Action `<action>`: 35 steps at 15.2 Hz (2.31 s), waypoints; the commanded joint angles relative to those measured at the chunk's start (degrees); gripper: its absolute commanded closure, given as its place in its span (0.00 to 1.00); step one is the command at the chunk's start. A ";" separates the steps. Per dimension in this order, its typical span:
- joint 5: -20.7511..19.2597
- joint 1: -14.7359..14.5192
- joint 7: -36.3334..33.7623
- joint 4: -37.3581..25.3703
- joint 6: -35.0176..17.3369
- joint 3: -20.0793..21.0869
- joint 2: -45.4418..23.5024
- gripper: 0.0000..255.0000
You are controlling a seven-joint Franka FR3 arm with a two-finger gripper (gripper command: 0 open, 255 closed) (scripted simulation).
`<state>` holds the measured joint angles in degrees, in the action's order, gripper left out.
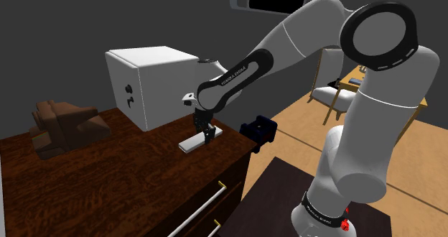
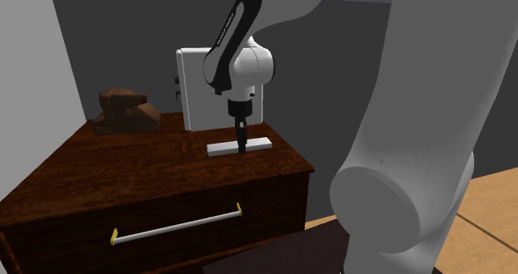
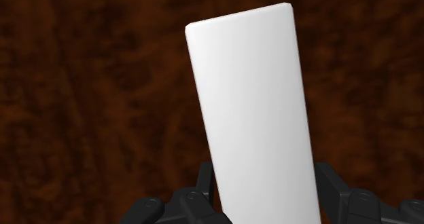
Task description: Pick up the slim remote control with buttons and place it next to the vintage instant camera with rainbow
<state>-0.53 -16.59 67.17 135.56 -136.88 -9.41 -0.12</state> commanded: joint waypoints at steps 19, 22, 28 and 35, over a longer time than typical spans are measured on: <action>-1.32 -0.01 -0.99 -5.98 13.45 0.24 7.43 1.00; -1.44 -0.01 -1.08 -7.40 15.81 0.31 8.37 1.00; -1.60 -0.04 -1.20 -10.56 20.48 0.45 9.90 1.00; -1.68 -0.08 -1.27 -14.78 25.90 0.60 11.11 1.00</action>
<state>-2.21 -16.69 65.83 121.52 -111.80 -8.78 10.92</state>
